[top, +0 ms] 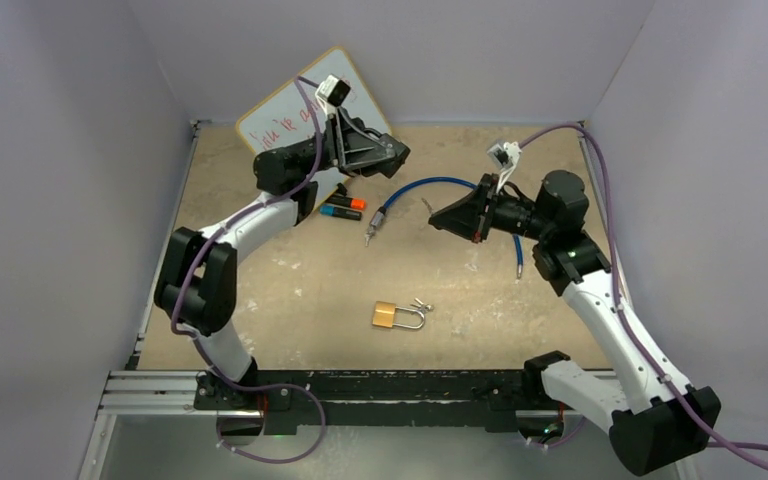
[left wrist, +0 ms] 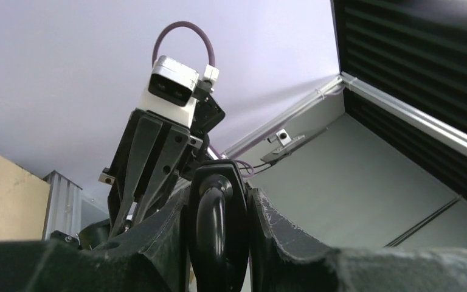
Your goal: Unlock with the key
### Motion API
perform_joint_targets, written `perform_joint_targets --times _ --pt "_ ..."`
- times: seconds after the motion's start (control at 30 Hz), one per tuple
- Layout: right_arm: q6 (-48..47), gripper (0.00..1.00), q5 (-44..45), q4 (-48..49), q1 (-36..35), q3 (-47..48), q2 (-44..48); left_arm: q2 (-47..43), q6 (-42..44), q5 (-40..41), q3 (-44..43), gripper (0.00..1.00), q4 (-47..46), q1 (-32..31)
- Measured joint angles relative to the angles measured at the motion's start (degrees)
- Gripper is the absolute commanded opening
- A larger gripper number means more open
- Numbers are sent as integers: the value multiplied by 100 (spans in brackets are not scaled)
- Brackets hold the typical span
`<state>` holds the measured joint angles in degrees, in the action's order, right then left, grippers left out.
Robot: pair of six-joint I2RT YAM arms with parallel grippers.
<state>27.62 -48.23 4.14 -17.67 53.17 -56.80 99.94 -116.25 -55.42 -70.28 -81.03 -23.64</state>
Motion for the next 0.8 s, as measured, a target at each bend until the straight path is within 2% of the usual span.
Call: perform_joint_targets --times 0.23,0.4,0.6,0.8 --pt "442 0 -555 439 -61 603 -17 -516 46 -151 -98 0 -118 -2" --pt "791 0 -691 459 -433 1510 -365 -723 175 -208 -48 0 9 0" --pt "1021 0 -669 254 -1003 1952 -745 -925 605 -389 94 0 922 -13" --pt "1327 0 -455 94 -1049 1954 -1073 -1038 815 -494 166 0 1580 -13"
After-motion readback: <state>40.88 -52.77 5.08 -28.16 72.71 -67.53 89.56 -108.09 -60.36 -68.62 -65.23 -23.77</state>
